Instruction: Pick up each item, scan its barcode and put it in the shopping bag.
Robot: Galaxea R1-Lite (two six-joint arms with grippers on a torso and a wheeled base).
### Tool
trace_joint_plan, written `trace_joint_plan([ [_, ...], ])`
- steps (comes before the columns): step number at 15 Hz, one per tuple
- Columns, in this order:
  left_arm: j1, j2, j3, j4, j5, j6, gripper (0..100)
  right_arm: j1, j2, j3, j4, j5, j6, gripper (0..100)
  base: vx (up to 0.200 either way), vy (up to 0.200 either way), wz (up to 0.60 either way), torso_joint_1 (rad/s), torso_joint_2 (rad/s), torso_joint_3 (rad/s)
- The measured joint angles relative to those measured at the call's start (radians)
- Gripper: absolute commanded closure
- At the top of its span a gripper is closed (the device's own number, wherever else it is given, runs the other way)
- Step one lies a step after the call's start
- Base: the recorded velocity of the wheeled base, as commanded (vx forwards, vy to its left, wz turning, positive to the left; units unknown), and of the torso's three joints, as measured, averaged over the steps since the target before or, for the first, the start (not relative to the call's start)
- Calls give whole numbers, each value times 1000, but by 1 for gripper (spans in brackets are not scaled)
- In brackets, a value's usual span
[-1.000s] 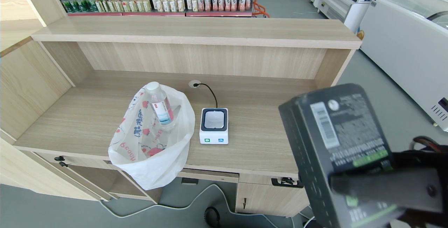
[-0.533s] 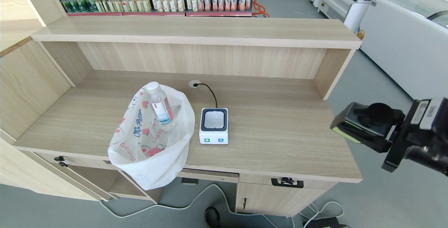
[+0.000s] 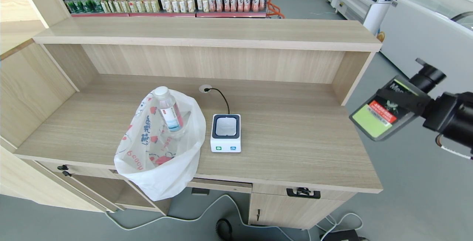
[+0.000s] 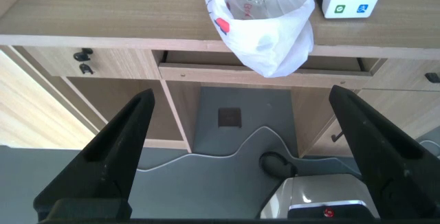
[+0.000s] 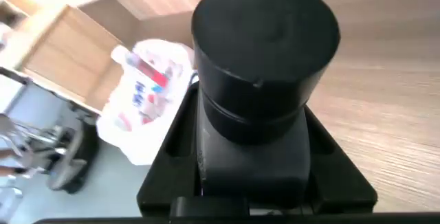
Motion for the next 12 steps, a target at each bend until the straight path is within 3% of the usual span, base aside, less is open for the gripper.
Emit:
trace_joint_plan([
  [1, 0, 0, 0, 0, 0, 0, 0, 13, 23, -41, 1, 3, 102, 100, 0, 0, 0, 0, 0, 0],
  [3, 0, 0, 0, 0, 0, 0, 0, 50, 75, -93, 0, 7, 170, 100, 0, 0, 0, 0, 0, 0],
  [12, 0, 0, 0, 0, 0, 1, 0, 126, 204, -128, -7, 3, 173, 100, 0, 0, 0, 0, 0, 0],
])
